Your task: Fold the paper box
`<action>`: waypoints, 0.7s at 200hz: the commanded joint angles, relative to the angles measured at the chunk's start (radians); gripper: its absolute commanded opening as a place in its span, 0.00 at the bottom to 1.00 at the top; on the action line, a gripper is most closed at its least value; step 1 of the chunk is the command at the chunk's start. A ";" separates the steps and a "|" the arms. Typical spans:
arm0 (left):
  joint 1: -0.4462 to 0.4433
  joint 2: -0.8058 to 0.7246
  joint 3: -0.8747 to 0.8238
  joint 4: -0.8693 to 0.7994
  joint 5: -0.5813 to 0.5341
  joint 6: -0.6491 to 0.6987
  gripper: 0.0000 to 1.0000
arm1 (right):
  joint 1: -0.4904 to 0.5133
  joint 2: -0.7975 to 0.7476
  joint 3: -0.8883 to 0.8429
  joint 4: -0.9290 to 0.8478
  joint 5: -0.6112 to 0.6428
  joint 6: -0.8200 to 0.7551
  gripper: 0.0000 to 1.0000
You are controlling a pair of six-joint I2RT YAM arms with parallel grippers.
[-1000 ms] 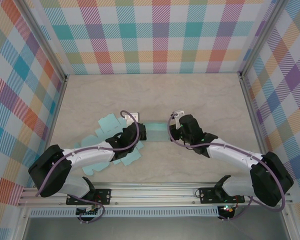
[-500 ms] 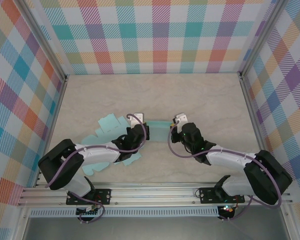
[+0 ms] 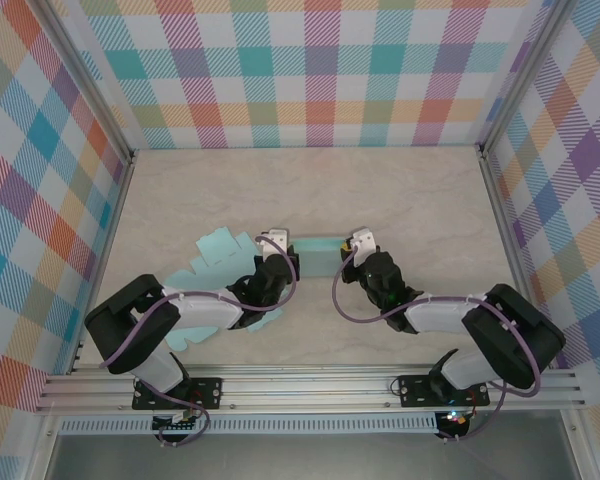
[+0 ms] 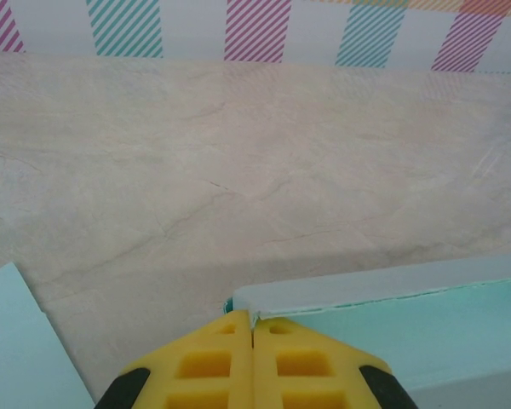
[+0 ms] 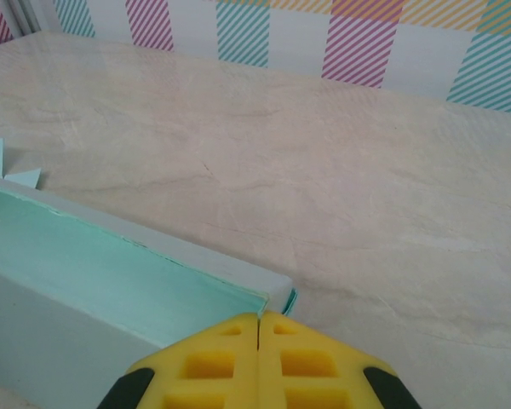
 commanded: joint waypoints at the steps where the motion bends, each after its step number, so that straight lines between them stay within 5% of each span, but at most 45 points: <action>1: -0.043 0.023 -0.032 0.000 0.150 -0.036 0.13 | 0.032 0.052 -0.022 0.028 -0.122 0.019 0.00; 140: -0.043 -0.257 0.076 -0.455 0.148 -0.297 0.86 | 0.032 0.015 0.009 -0.094 -0.093 0.003 0.00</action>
